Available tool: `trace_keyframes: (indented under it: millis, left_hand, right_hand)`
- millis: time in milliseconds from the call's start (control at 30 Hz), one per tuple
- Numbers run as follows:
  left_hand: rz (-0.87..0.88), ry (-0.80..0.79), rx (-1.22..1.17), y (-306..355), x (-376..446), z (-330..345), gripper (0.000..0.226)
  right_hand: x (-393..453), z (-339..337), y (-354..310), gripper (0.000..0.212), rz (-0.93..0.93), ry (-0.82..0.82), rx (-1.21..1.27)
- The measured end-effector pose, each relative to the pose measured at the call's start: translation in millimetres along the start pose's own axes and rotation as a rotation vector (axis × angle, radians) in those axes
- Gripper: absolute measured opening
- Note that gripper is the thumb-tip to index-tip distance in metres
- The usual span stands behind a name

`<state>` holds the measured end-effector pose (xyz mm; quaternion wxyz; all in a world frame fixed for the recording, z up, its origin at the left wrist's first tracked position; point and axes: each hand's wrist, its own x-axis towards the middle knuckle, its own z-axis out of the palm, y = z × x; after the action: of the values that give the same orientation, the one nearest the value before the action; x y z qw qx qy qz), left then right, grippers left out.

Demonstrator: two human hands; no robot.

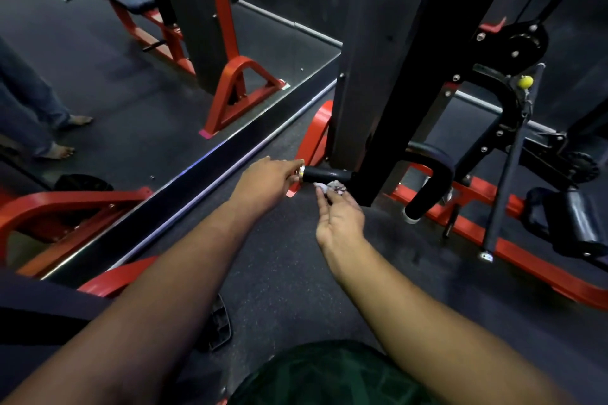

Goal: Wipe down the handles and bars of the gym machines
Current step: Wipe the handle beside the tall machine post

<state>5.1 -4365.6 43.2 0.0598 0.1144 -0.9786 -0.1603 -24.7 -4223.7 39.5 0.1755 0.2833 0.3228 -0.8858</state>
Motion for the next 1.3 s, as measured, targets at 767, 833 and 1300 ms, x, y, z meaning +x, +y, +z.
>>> trace_keyframes:
  millis: [767, 833, 1300]
  left_hand:
    - [0.059, -0.012, 0.258, 5.8, 8.6, -0.5, 0.035]
    - [0.065, -0.010, 0.245, 5.1, 8.0, -0.8, 0.041]
    - [-0.327, 0.084, -0.093, 44.0, -55.6, 77.9, 0.094]
  right_hand:
    - [16.6, -1.1, -68.1, 0.019, -1.978, -0.923, -2.397]
    - [16.9, 19.1, -62.0, 0.028, -1.989, -0.887, -2.332]
    - [25.7, -100.0, -106.1, 0.022, -1.069, -1.001, -2.179]
